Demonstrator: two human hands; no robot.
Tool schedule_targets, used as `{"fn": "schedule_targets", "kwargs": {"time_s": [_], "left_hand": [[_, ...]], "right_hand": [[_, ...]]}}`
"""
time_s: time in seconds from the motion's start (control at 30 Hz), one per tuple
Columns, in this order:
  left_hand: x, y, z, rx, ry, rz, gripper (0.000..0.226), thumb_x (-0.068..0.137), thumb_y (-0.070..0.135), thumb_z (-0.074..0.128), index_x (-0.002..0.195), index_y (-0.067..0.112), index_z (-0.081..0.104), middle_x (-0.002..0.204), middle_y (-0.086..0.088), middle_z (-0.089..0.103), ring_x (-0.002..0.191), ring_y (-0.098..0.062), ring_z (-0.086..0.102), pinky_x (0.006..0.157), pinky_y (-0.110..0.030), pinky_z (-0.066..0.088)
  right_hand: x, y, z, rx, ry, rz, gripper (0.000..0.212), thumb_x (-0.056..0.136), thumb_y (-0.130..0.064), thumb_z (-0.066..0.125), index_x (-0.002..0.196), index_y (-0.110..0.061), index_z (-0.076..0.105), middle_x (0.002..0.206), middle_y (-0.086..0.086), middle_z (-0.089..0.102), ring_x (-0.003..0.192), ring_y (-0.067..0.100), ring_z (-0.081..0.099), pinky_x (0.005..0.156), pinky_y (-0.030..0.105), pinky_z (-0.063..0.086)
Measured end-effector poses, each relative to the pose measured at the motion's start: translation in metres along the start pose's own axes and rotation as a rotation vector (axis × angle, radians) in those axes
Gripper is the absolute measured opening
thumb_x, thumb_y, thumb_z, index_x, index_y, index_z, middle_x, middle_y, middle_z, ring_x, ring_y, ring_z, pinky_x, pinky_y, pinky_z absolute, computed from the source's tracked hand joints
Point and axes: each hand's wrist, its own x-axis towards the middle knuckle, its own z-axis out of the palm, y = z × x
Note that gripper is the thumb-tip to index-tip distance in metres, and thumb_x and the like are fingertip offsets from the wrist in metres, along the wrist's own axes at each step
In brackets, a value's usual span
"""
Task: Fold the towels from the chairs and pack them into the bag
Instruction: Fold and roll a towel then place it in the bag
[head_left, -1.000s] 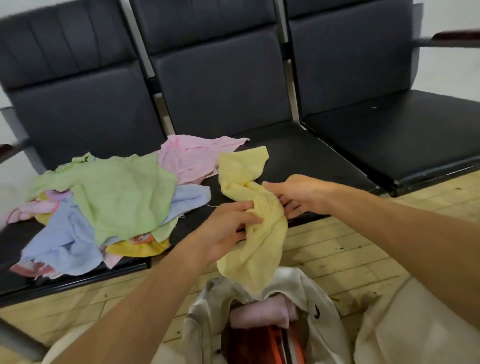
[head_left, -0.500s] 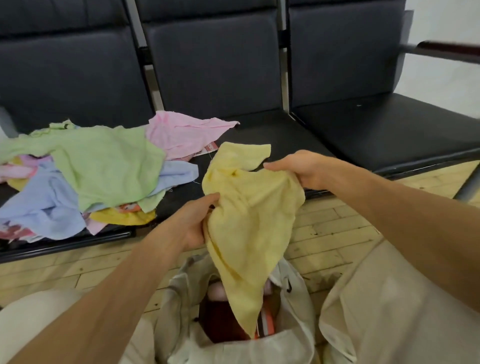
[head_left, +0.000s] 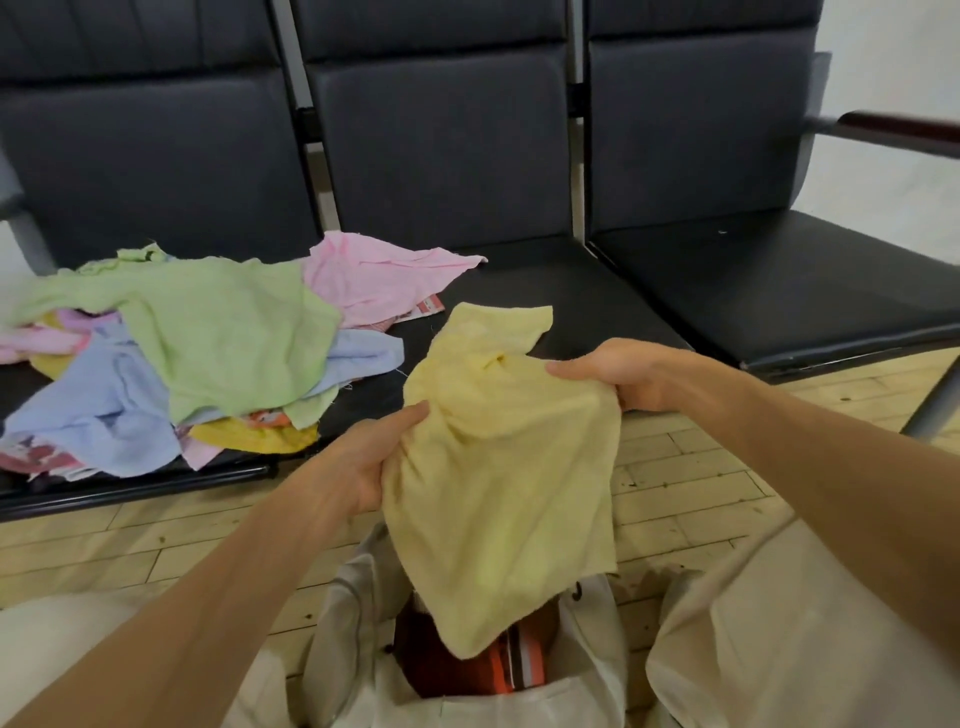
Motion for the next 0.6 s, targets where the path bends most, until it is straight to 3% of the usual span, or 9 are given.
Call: {"fn": "schedule_targets", "kwargs": {"time_s": [0.07, 0.17, 0.3, 0.43, 0.53, 0.6], "left_hand": [[-0.007, 0.005, -0.004, -0.073, -0.016, 0.068, 0.032, 0.093, 0.036, 0.06, 0.108, 0.009, 0.069, 0.103, -0.008, 0.073, 0.081, -0.018, 0.069, 0.055, -0.026, 0.055], [-0.018, 0.016, -0.011, -0.168, 0.028, 0.186, 0.023, 0.098, 0.031, 0.052, 0.104, 0.014, 0.065, 0.096, -0.004, 0.068, 0.077, -0.015, 0.064, 0.061, -0.027, 0.052], [-0.031, 0.039, -0.027, -0.185, 0.353, 0.374, 0.006, 0.09, 0.013, 0.056, 0.095, 0.012, 0.06, 0.076, -0.004, 0.054, 0.065, -0.017, 0.048, 0.056, -0.027, 0.037], [-0.053, 0.06, -0.042, -0.151, 0.306, 0.486, 0.019, 0.089, 0.008, 0.055, 0.072, 0.016, 0.054, 0.069, -0.002, 0.047, 0.069, -0.02, 0.044, 0.059, -0.032, 0.035], [-0.064, 0.066, -0.048, -0.136, 0.195, 0.523, 0.012, 0.091, 0.006, 0.057, 0.091, 0.017, 0.062, 0.082, -0.004, 0.06, 0.074, -0.018, 0.055, 0.065, -0.035, 0.045], [-0.066, 0.065, -0.052, 0.026, 0.184, 0.518, 0.02, 0.09, 0.005, 0.06, 0.105, 0.017, 0.066, 0.092, -0.008, 0.064, 0.078, -0.021, 0.058, 0.068, -0.036, 0.046]], "right_hand": [[-0.003, 0.0, 0.004, -0.043, -0.012, 0.013, 0.039, 0.085, -0.027, 0.075, 0.115, -0.005, 0.064, 0.111, 0.009, 0.07, 0.101, 0.024, 0.068, 0.088, 0.039, 0.055], [-0.006, -0.009, 0.008, 0.077, 0.0, -0.079, 0.023, 0.096, -0.014, 0.061, 0.116, -0.005, 0.065, 0.114, 0.009, 0.07, 0.099, 0.021, 0.068, 0.078, 0.032, 0.056], [-0.004, -0.018, 0.001, 0.314, 0.256, -0.183, 0.027, 0.099, -0.015, 0.053, 0.122, -0.004, 0.06, 0.119, 0.013, 0.065, 0.105, 0.026, 0.064, 0.094, 0.044, 0.052], [-0.017, -0.023, -0.004, 0.284, 0.45, -0.319, 0.022, 0.097, -0.015, 0.051, 0.108, -0.007, 0.069, 0.106, 0.011, 0.068, 0.097, 0.022, 0.063, 0.088, 0.04, 0.05], [-0.032, -0.031, -0.004, 0.342, 0.483, -0.429, 0.018, 0.097, -0.01, 0.052, 0.089, -0.015, 0.069, 0.095, 0.005, 0.068, 0.094, 0.021, 0.064, 0.087, 0.04, 0.052], [-0.034, -0.03, -0.009, 0.369, 0.51, -0.45, 0.016, 0.096, -0.009, 0.055, 0.088, -0.013, 0.068, 0.093, 0.006, 0.068, 0.094, 0.023, 0.064, 0.086, 0.039, 0.052]]}}
